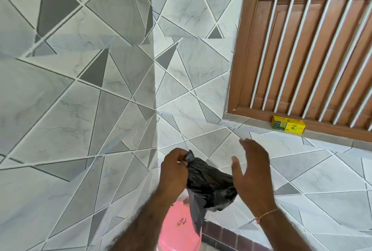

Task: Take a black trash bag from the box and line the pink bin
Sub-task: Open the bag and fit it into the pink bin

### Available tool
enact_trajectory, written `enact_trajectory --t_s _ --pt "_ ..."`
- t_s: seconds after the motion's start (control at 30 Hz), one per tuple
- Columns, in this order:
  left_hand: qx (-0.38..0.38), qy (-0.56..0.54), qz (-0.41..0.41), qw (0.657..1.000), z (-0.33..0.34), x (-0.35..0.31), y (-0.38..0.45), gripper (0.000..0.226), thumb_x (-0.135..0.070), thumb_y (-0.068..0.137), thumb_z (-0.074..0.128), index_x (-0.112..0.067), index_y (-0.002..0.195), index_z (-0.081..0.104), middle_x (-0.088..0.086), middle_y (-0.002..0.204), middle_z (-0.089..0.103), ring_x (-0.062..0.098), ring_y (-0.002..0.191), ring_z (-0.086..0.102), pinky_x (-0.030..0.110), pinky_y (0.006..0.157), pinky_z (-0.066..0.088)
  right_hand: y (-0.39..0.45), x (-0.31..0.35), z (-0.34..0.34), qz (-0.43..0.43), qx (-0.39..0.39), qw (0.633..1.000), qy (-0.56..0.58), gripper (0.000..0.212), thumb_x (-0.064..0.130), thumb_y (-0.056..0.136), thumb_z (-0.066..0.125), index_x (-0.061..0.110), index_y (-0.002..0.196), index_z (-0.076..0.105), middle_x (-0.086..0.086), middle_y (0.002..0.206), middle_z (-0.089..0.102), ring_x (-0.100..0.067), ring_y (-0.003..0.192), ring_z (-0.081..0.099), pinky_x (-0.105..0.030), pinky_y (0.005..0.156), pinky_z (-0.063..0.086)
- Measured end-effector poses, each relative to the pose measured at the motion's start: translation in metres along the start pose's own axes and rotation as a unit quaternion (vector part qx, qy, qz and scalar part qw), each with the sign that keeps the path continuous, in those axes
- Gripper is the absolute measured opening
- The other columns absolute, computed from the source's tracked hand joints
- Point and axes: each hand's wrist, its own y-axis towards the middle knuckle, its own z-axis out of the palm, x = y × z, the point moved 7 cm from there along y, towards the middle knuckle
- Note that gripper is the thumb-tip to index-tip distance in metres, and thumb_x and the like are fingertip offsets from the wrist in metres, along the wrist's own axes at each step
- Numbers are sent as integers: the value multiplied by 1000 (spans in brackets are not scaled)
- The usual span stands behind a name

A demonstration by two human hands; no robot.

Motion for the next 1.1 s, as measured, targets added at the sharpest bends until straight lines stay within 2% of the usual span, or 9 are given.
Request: enact_trajectory --t_s 0.13,0.27,0.4,0.57,0.63,0.73,0.93,1.0,1.1 --pt "25 -1 31 999 18 -13 3 41 12 81 39 -27 84 51 10 89 67 25 81 65 39 69 50 -8 18 59 65 328 936 114 22 26 84 67 31 106 64 8 85 68 -8 79 63 -27 78 52" --pt "101 162 193 962 18 -30 -3 26 15 80 38 -10 79 44 2 75 51 5 75 64 22 63 43 6 -19 57 112 215 965 104 29 0 81 58 27 70 61 7 70 65 -12 69 60 -22 70 44" --pt "206 505 220 809 32 -15 -10 17 -6 85 51 -11 97 61 9 102 56 31 93 60 37 76 50 22 -36 44 215 120 953 179 32 -13 83 44 16 83 59 -2 81 60 -18 74 54 -4 56 39" --pt "61 405 153 900 9 -11 10 29 -31 94 42 -24 116 58 4 112 64 25 100 64 38 86 54 29 -36 26 202 55 963 169 25 -10 85 44 13 93 50 -7 84 55 -27 74 51 -17 57 40" --pt "48 420 152 893 9 -7 16 40 -43 90 51 -28 127 48 2 118 61 27 103 64 40 89 53 24 -12 22 22 114 993 23 25 -4 83 52 16 99 50 -8 101 51 -30 76 56 -33 66 47" --pt "98 560 171 805 12 4 22 71 -35 82 66 -34 140 24 8 123 51 34 100 65 43 84 54 1 1 47 -206 277 912 -219 22 14 86 58 19 106 49 -10 122 45 -34 72 65 -38 58 48" --pt "138 660 278 684 -8 15 34 50 -25 89 55 -35 136 41 8 119 52 34 99 63 43 82 52 14 -64 42 -51 362 866 -341 30 16 96 36 9 116 58 -13 123 54 -37 106 63 -42 85 49" --pt "148 649 275 694 -18 29 35 41 -23 90 53 -30 130 50 8 111 57 33 95 64 42 80 53 22 -84 27 25 308 899 -310 32 28 95 39 10 110 61 -14 116 59 -36 106 63 -40 85 49" --pt "116 573 219 781 -39 54 38 36 -19 87 55 -26 123 53 7 104 64 32 91 65 41 79 55 16 -98 22 52 285 909 -299 35 42 92 48 13 109 58 -12 112 59 -33 100 65 -39 80 51"
